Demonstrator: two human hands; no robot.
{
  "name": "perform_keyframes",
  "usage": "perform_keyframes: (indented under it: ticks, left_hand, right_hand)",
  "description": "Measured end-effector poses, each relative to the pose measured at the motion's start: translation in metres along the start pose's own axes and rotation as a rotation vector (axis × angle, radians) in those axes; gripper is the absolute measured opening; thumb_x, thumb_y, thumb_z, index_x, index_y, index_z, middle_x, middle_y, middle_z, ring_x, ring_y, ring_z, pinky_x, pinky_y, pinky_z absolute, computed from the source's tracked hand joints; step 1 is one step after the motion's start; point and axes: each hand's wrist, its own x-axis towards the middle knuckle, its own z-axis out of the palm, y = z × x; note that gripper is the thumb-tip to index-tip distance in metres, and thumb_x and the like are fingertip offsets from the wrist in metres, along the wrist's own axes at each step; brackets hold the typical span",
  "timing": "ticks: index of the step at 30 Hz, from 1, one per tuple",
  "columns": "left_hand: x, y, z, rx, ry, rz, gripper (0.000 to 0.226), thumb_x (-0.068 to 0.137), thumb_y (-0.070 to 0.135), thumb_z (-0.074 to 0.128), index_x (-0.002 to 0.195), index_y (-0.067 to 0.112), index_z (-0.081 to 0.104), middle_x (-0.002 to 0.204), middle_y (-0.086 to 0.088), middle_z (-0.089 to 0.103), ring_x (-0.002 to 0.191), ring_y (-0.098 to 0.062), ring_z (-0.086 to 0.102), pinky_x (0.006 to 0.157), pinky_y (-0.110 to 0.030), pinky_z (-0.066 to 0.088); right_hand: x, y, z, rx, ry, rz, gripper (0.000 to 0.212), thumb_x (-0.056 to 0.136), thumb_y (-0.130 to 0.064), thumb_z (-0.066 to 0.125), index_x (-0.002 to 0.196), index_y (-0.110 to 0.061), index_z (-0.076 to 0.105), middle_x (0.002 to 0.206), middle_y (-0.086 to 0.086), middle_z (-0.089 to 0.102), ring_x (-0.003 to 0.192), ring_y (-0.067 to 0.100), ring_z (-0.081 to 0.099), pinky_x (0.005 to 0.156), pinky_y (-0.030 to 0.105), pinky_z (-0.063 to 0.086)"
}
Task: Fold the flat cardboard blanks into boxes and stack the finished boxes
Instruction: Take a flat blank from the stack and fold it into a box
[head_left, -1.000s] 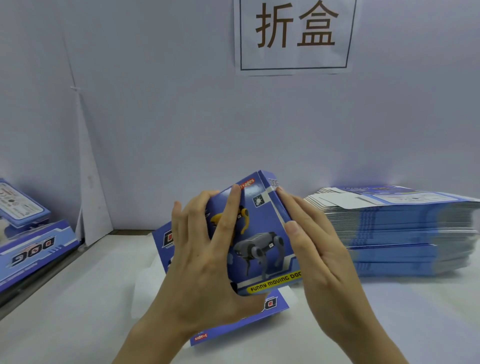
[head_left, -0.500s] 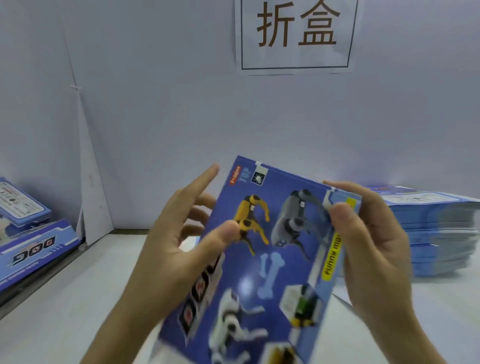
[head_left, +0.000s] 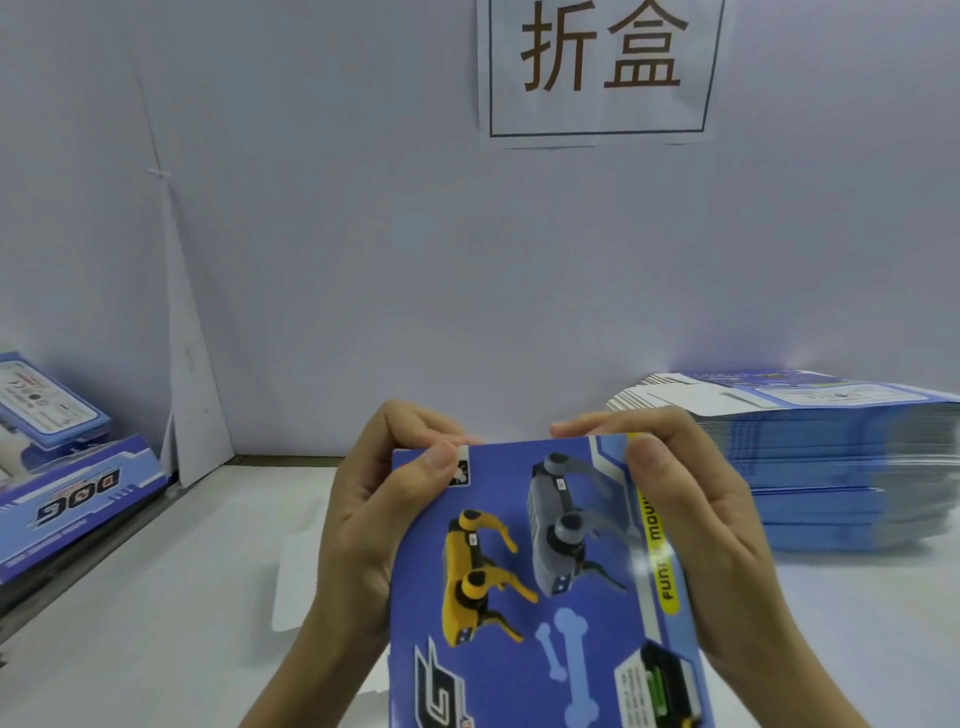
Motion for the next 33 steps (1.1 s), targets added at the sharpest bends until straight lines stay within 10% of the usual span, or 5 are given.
perform_keyframes:
  ticks: [12,18,22,26,33]
  left_hand:
    - [-0.005,-0.002,0.009,0.066,0.075,0.04,0.017,0.065,0.027,0.068,0.057,0.025,0.053,0.062,0.003,0.054,0.053,-0.01,0.051,0.048,-0.021,0.047]
    - [0.035,-0.01,-0.006,0.324,-0.084,-0.286,0.107,0.03,0.037,0.096,0.12,0.007,0.046,0.103,-0.012,0.064,0.076,0.0,0.069,0.054,-0.007,0.046]
    - [0.025,-0.015,-0.008,0.326,-0.227,-0.562,0.073,0.075,0.009,0.073,0.138,0.011,0.037,0.093,0.002,0.07,0.05,0.004,0.064,0.045,-0.008,0.044]
    - [0.015,-0.011,-0.017,0.136,-0.075,-0.556,0.02,0.101,-0.001,0.039,0.1,-0.005,0.058,0.035,-0.01,0.053,0.023,0.003,0.045,0.032,-0.01,0.036]
    - [0.016,-0.009,-0.024,-0.063,0.04,-0.58,0.045,0.077,0.06,0.06,0.098,0.024,0.077,0.103,-0.009,0.074,0.092,-0.026,0.072,0.067,-0.035,0.059]
  right_hand:
    - [0.003,-0.005,-0.002,0.143,0.036,0.074,0.023,0.089,-0.02,0.047,0.083,-0.011,0.068,0.084,0.006,0.072,0.071,0.013,0.068,0.062,0.018,0.053]
    - [0.01,0.009,-0.011,0.107,0.429,0.115,0.015,0.094,-0.031,0.054,0.086,-0.018,0.058,0.075,-0.001,0.059,0.068,0.013,0.056,0.064,0.027,0.048]
    - [0.016,0.022,-0.024,0.21,0.579,0.254,0.022,0.089,-0.045,0.054,0.096,-0.025,0.048,0.079,-0.005,0.065,0.065,0.006,0.064,0.059,0.029,0.055]
    - [0.017,0.038,-0.023,0.088,0.375,0.331,0.012,0.087,-0.04,0.059,0.088,-0.029,0.054,0.09,-0.014,0.058,0.085,-0.004,0.059,0.086,0.033,0.045]
    - [0.008,0.034,-0.019,0.037,-0.171,0.381,0.048,0.083,-0.021,0.068,0.129,-0.03,0.056,0.123,-0.007,0.069,0.112,0.008,0.064,0.08,0.017,0.05]
